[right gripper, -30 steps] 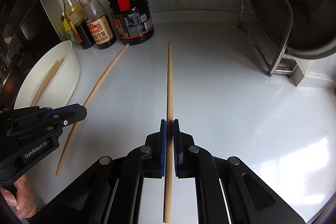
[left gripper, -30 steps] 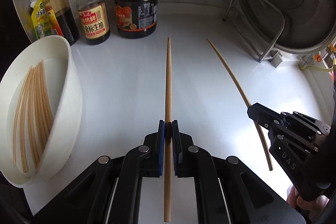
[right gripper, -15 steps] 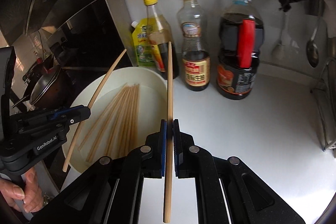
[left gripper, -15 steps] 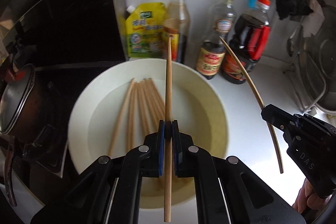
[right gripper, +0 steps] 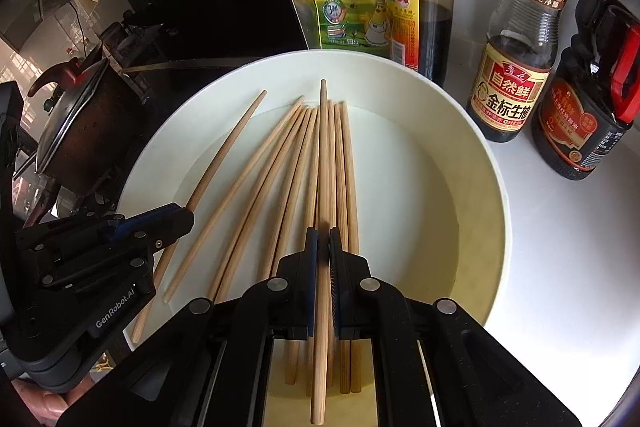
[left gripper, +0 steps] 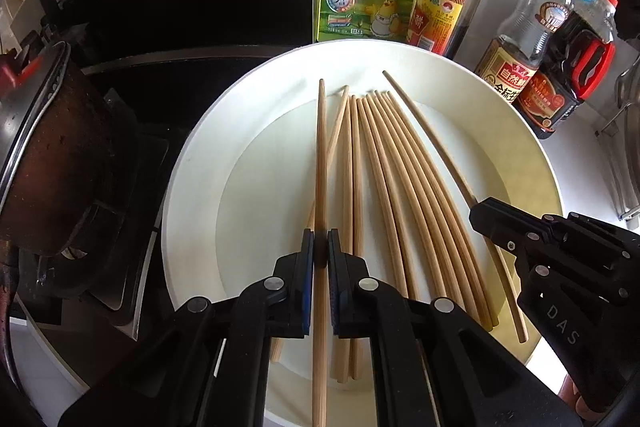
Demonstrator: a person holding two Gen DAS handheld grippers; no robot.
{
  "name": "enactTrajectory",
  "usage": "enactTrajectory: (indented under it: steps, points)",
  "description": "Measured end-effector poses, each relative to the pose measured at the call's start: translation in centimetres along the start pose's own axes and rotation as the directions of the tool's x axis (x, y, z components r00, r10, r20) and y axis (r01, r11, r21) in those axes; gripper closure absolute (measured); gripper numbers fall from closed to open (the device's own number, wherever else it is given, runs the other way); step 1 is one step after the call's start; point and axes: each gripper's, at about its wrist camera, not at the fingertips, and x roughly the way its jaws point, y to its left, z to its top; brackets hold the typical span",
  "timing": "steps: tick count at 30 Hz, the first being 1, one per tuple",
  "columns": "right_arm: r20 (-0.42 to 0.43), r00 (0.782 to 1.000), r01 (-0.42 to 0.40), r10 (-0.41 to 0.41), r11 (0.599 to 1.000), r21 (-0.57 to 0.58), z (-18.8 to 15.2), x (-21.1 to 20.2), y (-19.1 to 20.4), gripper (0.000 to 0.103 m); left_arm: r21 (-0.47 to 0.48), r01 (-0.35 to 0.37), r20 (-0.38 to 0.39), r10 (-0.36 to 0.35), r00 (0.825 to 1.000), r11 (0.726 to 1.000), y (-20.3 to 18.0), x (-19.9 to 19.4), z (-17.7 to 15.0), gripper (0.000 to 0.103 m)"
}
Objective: Organize utensils
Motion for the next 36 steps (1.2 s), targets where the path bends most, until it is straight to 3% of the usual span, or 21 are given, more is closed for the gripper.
enactTrajectory:
  steps: [9,11,12,13,17,20,24,36]
  points:
    - [-0.030,1.000,0.002,-0.001,1.000,0.030,0.0,1.0,-0.2,0.097,-0.024,-0.008,-0.037,0.007,0.999,1.000,0.6,1.1,0.1,0.091]
    - [-0.016,1.000,0.009,-0.009,0.999,0.033,0.0,0.5,-0.3,0.096,-0.035,-0.010,-0.025,0.009,1.000,0.999,0.9,0.6,0.1,0.071]
    - [-0.010,1.000,0.010,-0.010,0.999,0.035,0.0,0.1,-0.3,0.096,-0.042,-0.020,-0.012,0.019,1.000,0.999,1.0,0.2,0.1,0.050]
    - [-0.002,1.000,0.011,-0.011,0.999,0.037,-0.1,-0.2,-0.4,0.096,-0.048,-0.036,0.005,0.037,0.999,0.998,1.2,-0.4,0.0,0.035]
    - [0.018,1.000,0.018,-0.018,0.999,0.041,-0.5,-1.8,-0.8,0.081,-0.065,-0.064,0.022,0.065,0.998,0.996,1.9,-2.1,-0.1,0.031]
    - [0.031,0.999,0.025,-0.026,0.999,0.048,-1.1,-3.1,-1.1,0.079,-0.084,-0.083,0.023,0.085,0.996,0.993,2.2,-3.3,-0.6,0.024]
    - [0.037,0.999,0.021,-0.024,0.998,0.062,-1.6,-4.5,-1.3,0.063,-0.098,-0.098,0.032,0.102,0.994,0.990,2.4,-4.7,-1.0,0.017]
    - [0.069,0.997,0.037,-0.040,0.999,0.038,-2.3,-7.8,-0.2,0.047,-0.114,-0.095,0.072,0.104,0.992,0.989,1.3,-8.1,-2.2,0.011]
